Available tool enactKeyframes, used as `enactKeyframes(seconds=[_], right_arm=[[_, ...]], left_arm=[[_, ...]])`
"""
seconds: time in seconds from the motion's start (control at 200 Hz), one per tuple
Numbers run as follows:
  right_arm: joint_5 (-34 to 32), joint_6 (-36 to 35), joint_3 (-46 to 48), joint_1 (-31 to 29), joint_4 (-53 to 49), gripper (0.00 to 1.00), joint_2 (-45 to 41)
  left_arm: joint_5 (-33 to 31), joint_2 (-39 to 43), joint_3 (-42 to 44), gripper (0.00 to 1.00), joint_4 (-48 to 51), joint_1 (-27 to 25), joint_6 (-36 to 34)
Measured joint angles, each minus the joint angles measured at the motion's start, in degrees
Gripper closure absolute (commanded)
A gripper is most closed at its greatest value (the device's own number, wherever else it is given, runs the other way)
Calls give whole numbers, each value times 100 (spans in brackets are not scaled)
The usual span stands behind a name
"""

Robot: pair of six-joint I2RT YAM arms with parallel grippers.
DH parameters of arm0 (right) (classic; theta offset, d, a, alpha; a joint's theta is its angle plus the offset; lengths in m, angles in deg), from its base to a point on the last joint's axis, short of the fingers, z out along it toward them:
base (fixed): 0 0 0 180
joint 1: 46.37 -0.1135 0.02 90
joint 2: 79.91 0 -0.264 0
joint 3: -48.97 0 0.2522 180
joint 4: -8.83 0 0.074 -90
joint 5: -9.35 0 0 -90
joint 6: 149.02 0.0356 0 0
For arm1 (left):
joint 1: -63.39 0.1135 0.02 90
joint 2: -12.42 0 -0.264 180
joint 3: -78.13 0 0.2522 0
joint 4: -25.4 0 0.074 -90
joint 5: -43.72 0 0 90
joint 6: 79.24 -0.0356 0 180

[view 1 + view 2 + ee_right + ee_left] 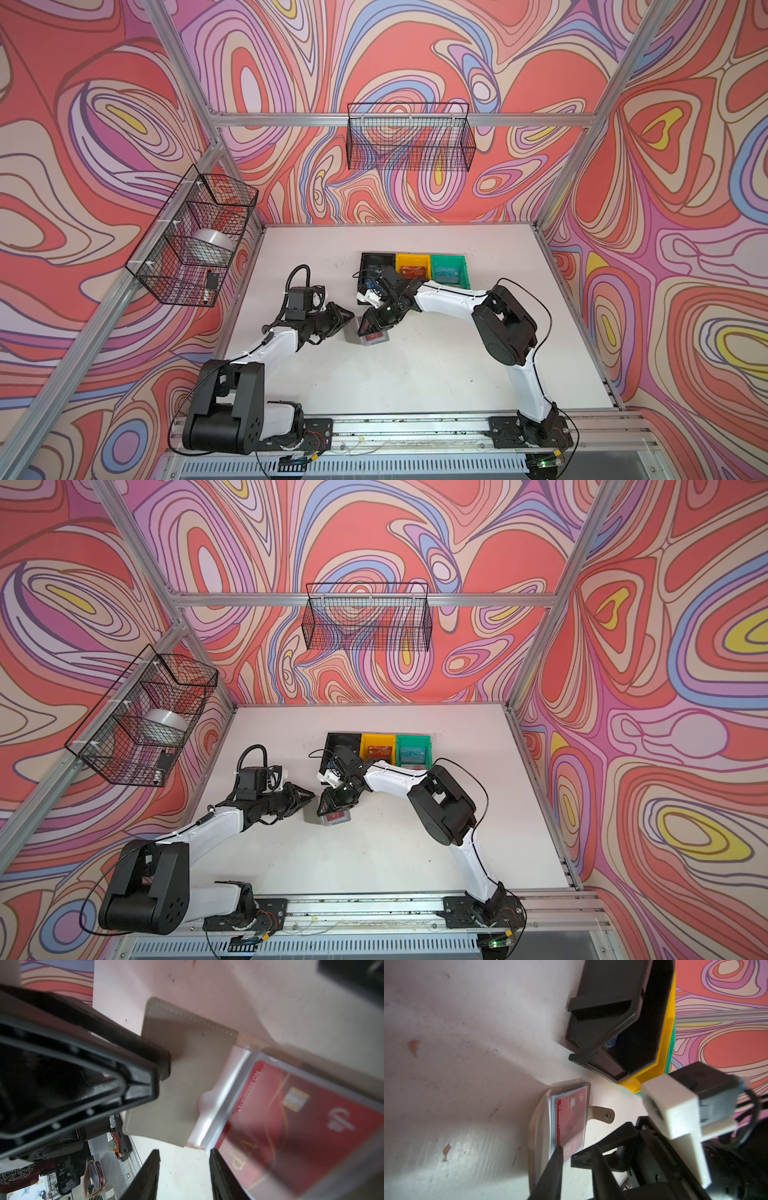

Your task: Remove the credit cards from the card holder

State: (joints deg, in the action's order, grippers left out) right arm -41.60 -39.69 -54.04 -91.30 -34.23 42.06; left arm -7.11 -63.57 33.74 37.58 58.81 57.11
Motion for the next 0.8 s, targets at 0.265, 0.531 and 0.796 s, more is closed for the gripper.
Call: enactKeyframes(seconds=[0.265, 0.531, 0.796], right_arm=[[-455, -219, -20, 409, -358, 69, -227], [-651, -330, -262, 529, -623, 77, -225], [-507, -219, -153, 501, -479, 84, -50]], left_arm=[[2, -262, 212, 76, -210, 0, 0], [0, -483, 306, 81, -280, 0, -9], [35, -800, 376, 83, -562, 0, -7]])
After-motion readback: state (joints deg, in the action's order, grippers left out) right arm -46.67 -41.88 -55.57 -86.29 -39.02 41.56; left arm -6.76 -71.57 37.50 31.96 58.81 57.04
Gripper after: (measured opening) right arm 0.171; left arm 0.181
